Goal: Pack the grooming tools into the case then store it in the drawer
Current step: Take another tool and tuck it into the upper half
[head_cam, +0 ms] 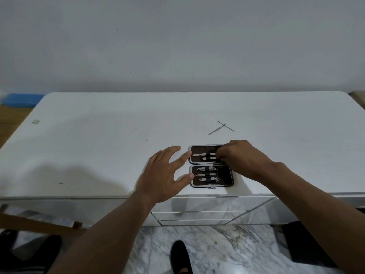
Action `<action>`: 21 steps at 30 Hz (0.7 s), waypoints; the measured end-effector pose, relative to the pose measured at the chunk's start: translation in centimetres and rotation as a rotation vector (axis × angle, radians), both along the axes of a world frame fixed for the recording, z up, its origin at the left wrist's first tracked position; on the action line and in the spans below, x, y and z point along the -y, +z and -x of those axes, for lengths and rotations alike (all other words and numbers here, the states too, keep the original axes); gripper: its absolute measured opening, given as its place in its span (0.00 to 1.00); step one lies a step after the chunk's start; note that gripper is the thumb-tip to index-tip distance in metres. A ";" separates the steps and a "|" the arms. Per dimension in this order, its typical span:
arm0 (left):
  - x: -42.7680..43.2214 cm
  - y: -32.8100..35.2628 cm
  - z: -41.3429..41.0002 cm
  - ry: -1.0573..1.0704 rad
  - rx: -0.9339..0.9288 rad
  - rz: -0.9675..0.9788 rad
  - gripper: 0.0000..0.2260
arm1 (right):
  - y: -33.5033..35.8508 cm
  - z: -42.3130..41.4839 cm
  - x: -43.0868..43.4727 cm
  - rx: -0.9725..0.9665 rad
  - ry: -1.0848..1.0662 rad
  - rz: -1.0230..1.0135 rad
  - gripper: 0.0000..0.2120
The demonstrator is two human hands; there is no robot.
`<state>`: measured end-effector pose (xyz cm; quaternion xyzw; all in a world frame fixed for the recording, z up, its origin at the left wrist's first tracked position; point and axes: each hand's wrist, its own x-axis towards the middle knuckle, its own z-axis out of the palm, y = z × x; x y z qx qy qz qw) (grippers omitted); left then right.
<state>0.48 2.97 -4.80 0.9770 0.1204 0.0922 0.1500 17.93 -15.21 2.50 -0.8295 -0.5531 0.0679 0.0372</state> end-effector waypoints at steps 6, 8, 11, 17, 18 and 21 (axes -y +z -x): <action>0.0 0.0 0.1 -0.002 0.009 0.004 0.28 | -0.4 0.4 -0.7 -0.076 -0.022 -0.042 0.16; -0.1 -0.1 0.0 -0.003 0.000 0.001 0.28 | -0.5 0.4 -0.7 -0.102 -0.047 -0.051 0.15; -0.1 -0.1 0.0 -0.002 -0.005 -0.005 0.28 | -0.5 0.5 -0.8 -0.127 -0.071 -0.061 0.15; 0.0 -0.1 -0.1 -0.007 0.009 0.002 0.28 | -0.6 0.9 -1.1 -0.142 -0.079 -0.081 0.15; 0.0 -0.1 -0.1 -0.008 0.006 0.003 0.28 | -0.7 0.9 -1.1 -0.140 -0.080 -0.085 0.15; 0.0 -0.1 0.0 -0.007 0.004 0.008 0.28 | -0.8 1.1 -1.0 -0.139 -0.089 -0.110 0.15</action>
